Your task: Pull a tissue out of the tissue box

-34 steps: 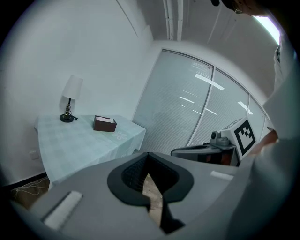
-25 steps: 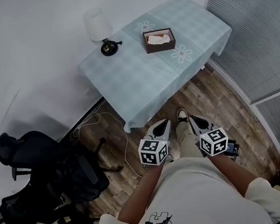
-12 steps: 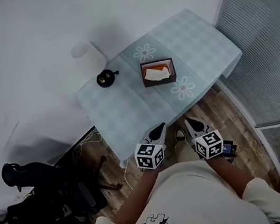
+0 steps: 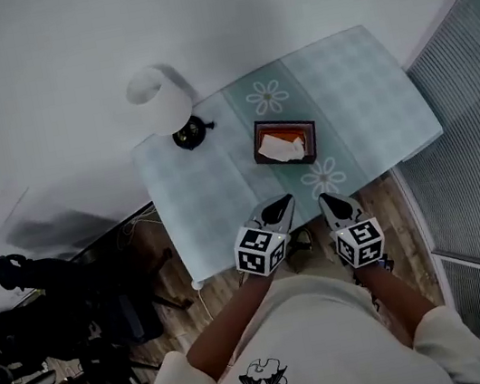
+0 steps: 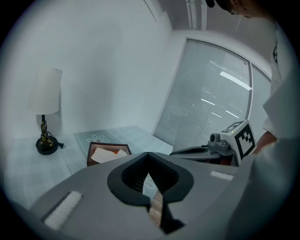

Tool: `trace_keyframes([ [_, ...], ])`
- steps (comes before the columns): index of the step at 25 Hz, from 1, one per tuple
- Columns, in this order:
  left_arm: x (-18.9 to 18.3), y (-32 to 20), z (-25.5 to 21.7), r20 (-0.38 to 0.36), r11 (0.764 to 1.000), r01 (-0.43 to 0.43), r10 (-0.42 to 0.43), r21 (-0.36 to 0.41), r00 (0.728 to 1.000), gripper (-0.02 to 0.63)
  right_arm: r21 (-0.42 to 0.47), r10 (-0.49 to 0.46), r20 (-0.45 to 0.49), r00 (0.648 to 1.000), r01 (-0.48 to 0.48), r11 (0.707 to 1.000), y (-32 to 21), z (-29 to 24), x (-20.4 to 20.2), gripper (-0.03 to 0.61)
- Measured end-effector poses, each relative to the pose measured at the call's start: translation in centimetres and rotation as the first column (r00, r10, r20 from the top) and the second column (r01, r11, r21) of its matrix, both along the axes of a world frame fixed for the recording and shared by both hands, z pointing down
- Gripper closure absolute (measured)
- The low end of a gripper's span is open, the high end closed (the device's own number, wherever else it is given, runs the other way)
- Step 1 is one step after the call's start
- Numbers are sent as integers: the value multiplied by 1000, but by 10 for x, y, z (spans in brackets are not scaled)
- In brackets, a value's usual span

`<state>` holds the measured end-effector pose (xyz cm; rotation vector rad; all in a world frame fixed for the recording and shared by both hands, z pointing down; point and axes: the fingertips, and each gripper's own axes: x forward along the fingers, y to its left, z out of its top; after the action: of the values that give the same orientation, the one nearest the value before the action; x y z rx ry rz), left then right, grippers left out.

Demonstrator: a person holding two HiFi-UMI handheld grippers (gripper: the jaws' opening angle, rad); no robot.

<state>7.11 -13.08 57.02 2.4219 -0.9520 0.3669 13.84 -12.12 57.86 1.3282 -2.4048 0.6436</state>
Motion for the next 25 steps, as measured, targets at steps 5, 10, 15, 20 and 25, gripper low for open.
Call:
trace_keyframes([
  [5, -2, -12, 8, 8, 999, -24, 24, -22, 1000, 607, 1, 20, 1, 1000, -20, 1000, -14, 2, -4, 565],
  [10, -5, -19, 13, 12, 999, -33, 34, -18, 999, 607, 10, 37, -6, 999, -37, 999, -20, 4, -6, 565],
  [15, -13, -28, 19, 5, 999, -29, 29, -33, 1000, 607, 12, 52, -13, 999, -52, 999, -30, 4, -9, 565],
  [20, -17, -44, 27, 8, 999, -26, 27, -42, 1000, 607, 5, 56, -25, 998, -56, 998, -47, 8, -11, 565],
  [25, -13, -65, 36, 12, 998, -24, 25, -60, 1000, 607, -3, 43, -64, 997, -43, 999, -66, 18, -16, 565],
])
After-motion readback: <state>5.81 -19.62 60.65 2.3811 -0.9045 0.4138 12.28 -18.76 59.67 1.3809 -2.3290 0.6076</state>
